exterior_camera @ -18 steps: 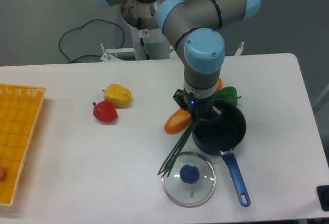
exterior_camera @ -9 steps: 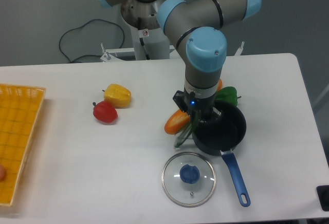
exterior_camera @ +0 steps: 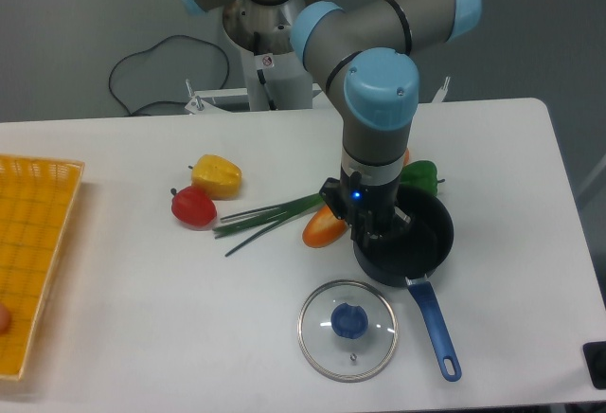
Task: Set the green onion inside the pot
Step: 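Move the gripper over the green onions lying on the table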
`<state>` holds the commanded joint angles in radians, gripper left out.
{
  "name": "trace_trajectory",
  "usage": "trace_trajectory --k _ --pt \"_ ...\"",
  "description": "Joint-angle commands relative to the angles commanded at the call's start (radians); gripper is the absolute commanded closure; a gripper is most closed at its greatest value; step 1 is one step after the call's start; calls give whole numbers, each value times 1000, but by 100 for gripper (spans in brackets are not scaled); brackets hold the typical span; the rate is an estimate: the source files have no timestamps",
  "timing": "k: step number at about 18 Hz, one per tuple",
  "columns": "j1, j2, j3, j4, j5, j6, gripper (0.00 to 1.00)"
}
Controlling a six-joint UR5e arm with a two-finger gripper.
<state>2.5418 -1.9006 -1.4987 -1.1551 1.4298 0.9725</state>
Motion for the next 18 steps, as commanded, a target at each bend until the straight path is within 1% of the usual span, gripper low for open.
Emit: trace_trajectory --k 1,5,7,8,9,10,12,15,18 --pt "0 2 0 -2 -2 -2 74" --pt "-1 2 -2 -3 -2 -3 67" --pt "-6 -2 -15 -3 3 -3 56" --pt "-9 -2 -35 -2 3 0 40" --pt "-15 -2 -47 2 3 2 12" --pt "-23 -2 -55 2 3 2 0" --pt "-60 -6 -67 0 15 0 0" --pt "-119 -20 -109 0 87 0 0" --pt "-196 -61 -133 5 144 -2 0"
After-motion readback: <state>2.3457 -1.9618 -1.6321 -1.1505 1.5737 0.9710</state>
